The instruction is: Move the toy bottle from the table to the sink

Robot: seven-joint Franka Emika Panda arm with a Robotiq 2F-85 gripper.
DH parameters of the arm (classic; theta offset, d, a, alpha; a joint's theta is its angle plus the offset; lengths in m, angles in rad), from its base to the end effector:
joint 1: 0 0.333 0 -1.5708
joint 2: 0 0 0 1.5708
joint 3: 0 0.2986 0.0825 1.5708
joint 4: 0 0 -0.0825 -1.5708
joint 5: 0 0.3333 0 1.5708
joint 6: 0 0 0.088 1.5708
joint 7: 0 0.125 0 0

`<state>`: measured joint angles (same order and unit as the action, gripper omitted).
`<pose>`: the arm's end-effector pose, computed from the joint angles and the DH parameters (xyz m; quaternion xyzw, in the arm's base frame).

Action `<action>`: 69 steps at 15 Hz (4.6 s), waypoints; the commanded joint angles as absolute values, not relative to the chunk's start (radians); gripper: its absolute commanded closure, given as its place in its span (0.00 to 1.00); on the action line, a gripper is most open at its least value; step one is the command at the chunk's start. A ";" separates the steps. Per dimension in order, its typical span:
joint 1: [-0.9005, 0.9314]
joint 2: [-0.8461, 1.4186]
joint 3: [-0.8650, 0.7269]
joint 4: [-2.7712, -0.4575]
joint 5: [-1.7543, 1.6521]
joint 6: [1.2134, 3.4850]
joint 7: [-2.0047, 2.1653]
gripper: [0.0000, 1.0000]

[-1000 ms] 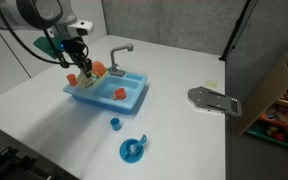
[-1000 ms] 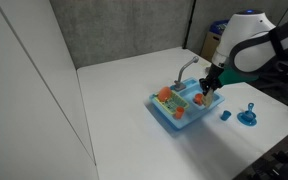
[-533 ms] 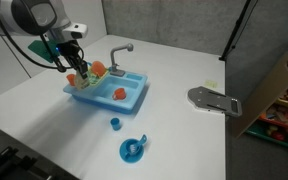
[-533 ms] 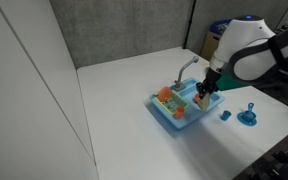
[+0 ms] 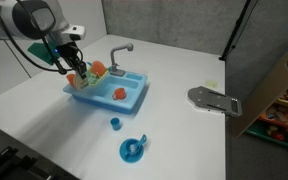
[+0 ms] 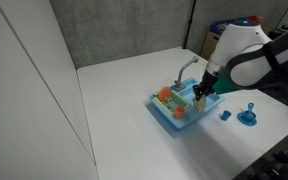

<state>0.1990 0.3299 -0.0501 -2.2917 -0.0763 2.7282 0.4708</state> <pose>0.5068 0.0780 0.2257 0.9905 -0.1245 0.0583 0.0078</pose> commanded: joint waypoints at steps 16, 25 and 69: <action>0.228 0.449 -0.063 -2.167 -0.074 2.718 0.463 0.90; 0.231 0.477 -0.066 -2.153 -0.069 2.717 0.458 0.44; 0.013 -0.292 -0.034 -2.350 -0.067 2.044 0.182 0.00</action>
<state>0.0396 -0.1956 -0.0512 -2.3223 -0.0762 2.1184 0.2194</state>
